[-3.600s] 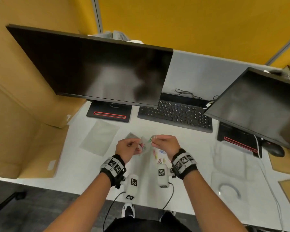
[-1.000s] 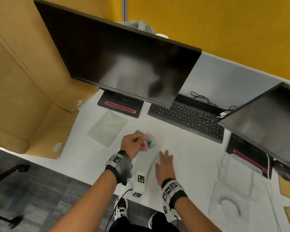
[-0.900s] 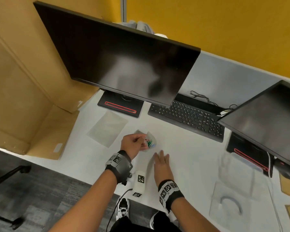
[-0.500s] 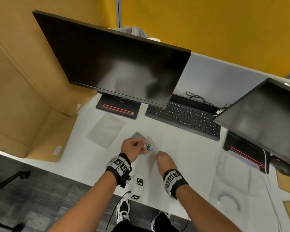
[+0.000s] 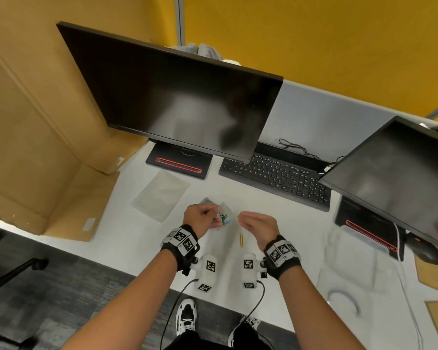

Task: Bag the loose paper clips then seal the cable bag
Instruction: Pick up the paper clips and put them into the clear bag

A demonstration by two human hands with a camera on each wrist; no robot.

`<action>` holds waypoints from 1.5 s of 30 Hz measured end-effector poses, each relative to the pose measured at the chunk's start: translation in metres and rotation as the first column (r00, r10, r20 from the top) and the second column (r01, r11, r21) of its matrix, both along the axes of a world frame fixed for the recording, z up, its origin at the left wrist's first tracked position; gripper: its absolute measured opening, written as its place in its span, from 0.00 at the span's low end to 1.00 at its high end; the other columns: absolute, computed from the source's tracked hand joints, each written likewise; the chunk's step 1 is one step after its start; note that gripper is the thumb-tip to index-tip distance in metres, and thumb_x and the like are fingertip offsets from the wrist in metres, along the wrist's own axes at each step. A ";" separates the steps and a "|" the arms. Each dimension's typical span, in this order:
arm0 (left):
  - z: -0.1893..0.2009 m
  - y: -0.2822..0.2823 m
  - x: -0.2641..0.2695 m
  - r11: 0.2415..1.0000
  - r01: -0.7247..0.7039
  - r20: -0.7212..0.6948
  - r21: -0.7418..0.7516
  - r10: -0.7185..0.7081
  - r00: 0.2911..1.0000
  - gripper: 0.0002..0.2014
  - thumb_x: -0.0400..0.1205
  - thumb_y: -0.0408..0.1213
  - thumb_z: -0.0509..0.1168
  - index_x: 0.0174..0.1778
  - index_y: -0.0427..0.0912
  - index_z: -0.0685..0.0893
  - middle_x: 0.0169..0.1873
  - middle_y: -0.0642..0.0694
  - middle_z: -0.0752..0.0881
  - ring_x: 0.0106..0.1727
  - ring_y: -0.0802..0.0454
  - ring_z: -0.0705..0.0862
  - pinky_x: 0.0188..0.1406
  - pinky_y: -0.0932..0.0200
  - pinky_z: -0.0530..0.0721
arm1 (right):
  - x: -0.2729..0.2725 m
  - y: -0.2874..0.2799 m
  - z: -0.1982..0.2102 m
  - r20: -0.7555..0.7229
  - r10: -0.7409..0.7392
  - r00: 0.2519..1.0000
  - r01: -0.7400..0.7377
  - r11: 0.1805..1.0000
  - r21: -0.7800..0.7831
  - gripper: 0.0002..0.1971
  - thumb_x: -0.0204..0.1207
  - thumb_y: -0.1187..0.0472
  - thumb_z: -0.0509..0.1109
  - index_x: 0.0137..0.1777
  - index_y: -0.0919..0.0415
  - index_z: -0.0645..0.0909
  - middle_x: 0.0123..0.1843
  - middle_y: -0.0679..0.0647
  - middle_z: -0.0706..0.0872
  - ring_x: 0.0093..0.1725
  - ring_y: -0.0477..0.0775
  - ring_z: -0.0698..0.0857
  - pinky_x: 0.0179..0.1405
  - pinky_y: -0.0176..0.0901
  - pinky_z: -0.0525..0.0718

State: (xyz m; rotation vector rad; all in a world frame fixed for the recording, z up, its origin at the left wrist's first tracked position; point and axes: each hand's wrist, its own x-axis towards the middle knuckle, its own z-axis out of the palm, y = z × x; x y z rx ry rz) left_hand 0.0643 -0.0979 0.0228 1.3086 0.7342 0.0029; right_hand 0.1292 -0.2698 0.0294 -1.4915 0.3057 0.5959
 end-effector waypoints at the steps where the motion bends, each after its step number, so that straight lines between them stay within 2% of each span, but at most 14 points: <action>1: 0.000 -0.001 0.001 1.000 0.000 -0.006 0.004 0.000 1.000 0.05 0.82 0.27 0.69 0.45 0.36 0.90 0.31 0.40 0.87 0.31 0.48 0.89 0.39 0.54 0.92 | -0.001 0.009 0.009 0.063 0.051 0.997 -0.051 0.999 -0.006 0.08 0.65 0.77 0.78 0.45 0.73 0.89 0.43 0.67 0.91 0.42 0.58 0.90 0.46 0.41 0.89; 6: 0.002 -0.001 0.002 1.000 -0.023 0.011 0.013 0.023 1.000 0.07 0.82 0.26 0.68 0.42 0.37 0.91 0.28 0.43 0.86 0.31 0.47 0.88 0.45 0.48 0.92 | -0.003 0.033 0.027 0.359 0.413 0.837 -0.276 0.884 -0.376 0.04 0.67 0.63 0.78 0.39 0.54 0.92 0.35 0.48 0.92 0.38 0.44 0.90 0.44 0.33 0.88; 9: 0.003 -0.001 0.001 0.999 -0.044 0.012 0.004 0.044 0.999 0.05 0.82 0.25 0.68 0.45 0.34 0.90 0.27 0.43 0.85 0.30 0.48 0.88 0.43 0.50 0.93 | 0.004 0.022 0.026 0.393 0.415 0.820 -0.231 0.870 -0.437 0.04 0.70 0.63 0.76 0.37 0.55 0.91 0.35 0.48 0.92 0.37 0.47 0.91 0.43 0.37 0.89; 12: 0.002 0.000 0.001 0.998 -0.063 0.020 -0.016 0.064 0.998 0.05 0.82 0.26 0.69 0.48 0.30 0.89 0.28 0.41 0.84 0.29 0.51 0.88 0.42 0.50 0.93 | 0.008 -0.002 0.000 0.274 0.316 0.908 -0.141 0.848 -0.510 0.04 0.69 0.66 0.76 0.35 0.58 0.90 0.34 0.56 0.92 0.35 0.55 0.91 0.43 0.51 0.91; 14: 0.001 0.000 0.001 0.998 -0.068 0.022 -0.015 0.068 0.997 0.05 0.81 0.26 0.69 0.48 0.30 0.90 0.29 0.41 0.84 0.30 0.52 0.88 0.43 0.49 0.93 | 0.002 -0.011 -0.021 0.097 0.412 0.906 -0.253 0.710 -0.657 0.02 0.69 0.65 0.77 0.40 0.58 0.90 0.40 0.58 0.92 0.39 0.55 0.90 0.50 0.46 0.89; 16: 0.001 0.000 0.000 0.997 -0.076 0.030 -0.022 0.077 0.997 0.04 0.81 0.26 0.69 0.46 0.32 0.90 0.29 0.40 0.85 0.31 0.51 0.88 0.43 0.50 0.93 | -0.009 -0.010 -0.039 0.014 0.487 0.874 -0.323 0.600 -0.732 0.06 0.68 0.66 0.77 0.45 0.60 0.89 0.45 0.57 0.91 0.40 0.51 0.87 0.47 0.35 0.84; 18: 0.000 0.000 -0.001 0.996 -0.087 0.035 -0.031 0.088 0.996 0.05 0.81 0.26 0.69 0.47 0.32 0.90 0.30 0.41 0.85 0.31 0.51 0.88 0.43 0.51 0.93 | -0.019 -0.004 -0.047 0.032 0.509 0.860 -0.302 0.559 -0.772 0.07 0.68 0.68 0.74 0.43 0.58 0.89 0.45 0.55 0.91 0.39 0.49 0.84 0.41 0.30 0.79; 21: -0.001 0.002 -0.001 0.994 -0.094 0.038 -0.047 0.096 0.995 0.05 0.81 0.26 0.69 0.47 0.32 0.90 0.29 0.42 0.85 0.32 0.51 0.88 0.44 0.51 0.93 | -0.025 0.002 -0.050 0.054 0.531 0.845 -0.277 0.523 -0.806 0.12 0.68 0.70 0.68 0.39 0.54 0.89 0.40 0.52 0.91 0.37 0.51 0.86 0.38 0.31 0.81; 24: -0.003 0.003 0.000 0.994 -0.092 0.037 -0.050 0.094 0.995 0.05 0.81 0.27 0.70 0.49 0.31 0.90 0.29 0.41 0.85 0.33 0.48 0.88 0.44 0.51 0.93 | -0.022 0.002 -0.044 -0.011 0.536 0.844 -0.330 0.502 -0.800 0.09 0.62 0.67 0.73 0.31 0.50 0.83 0.37 0.50 0.89 0.36 0.51 0.87 0.34 0.35 0.85; 27: -0.003 0.002 0.002 0.995 -0.084 0.028 -0.050 0.085 0.996 0.06 0.81 0.28 0.70 0.50 0.30 0.90 0.31 0.39 0.85 0.35 0.46 0.88 0.43 0.52 0.93 | -0.019 -0.001 -0.040 -0.053 0.534 0.844 -0.360 0.490 -0.794 0.10 0.58 0.65 0.77 0.30 0.49 0.79 0.37 0.50 0.88 0.36 0.51 0.87 0.30 0.34 0.82; 34: -0.007 -0.002 0.007 0.998 -0.049 0.026 -0.031 0.050 0.998 0.04 0.82 0.27 0.69 0.46 0.34 0.91 0.32 0.38 0.84 0.32 0.48 0.87 0.40 0.53 0.92 | -0.026 -0.013 -0.045 -0.023 0.645 0.764 -0.350 0.384 -0.855 0.12 0.62 0.69 0.67 0.35 0.49 0.83 0.36 0.47 0.87 0.37 0.50 0.87 0.37 0.36 0.86; 38: -0.006 -0.004 0.007 0.999 -0.035 0.035 -0.030 0.036 0.999 0.04 0.82 0.26 0.68 0.46 0.33 0.89 0.32 0.38 0.82 0.33 0.47 0.85 0.35 0.59 0.91 | -0.022 -0.022 -0.046 -0.011 0.607 0.795 -0.364 0.462 -0.809 0.10 0.62 0.69 0.70 0.32 0.51 0.83 0.33 0.47 0.86 0.35 0.49 0.86 0.33 0.32 0.84; 42: -0.005 -0.005 0.008 0.999 -0.032 0.036 -0.025 0.033 0.999 0.04 0.82 0.26 0.68 0.47 0.32 0.89 0.31 0.38 0.82 0.33 0.46 0.85 0.35 0.58 0.91 | -0.010 -0.026 -0.025 0.093 0.401 0.911 -0.257 0.731 -0.632 0.09 0.59 0.69 0.79 0.31 0.53 0.86 0.32 0.47 0.88 0.35 0.47 0.86 0.40 0.33 0.84; 45: -0.006 -0.005 0.009 1.000 -0.021 0.037 -0.001 0.021 0.999 0.05 0.82 0.26 0.68 0.47 0.32 0.89 0.32 0.38 0.82 0.34 0.45 0.85 0.34 0.59 0.91 | 0.001 -0.013 0.002 0.281 0.284 0.917 -0.140 0.887 -0.441 0.09 0.60 0.73 0.79 0.34 0.59 0.88 0.35 0.50 0.90 0.35 0.43 0.87 0.41 0.30 0.84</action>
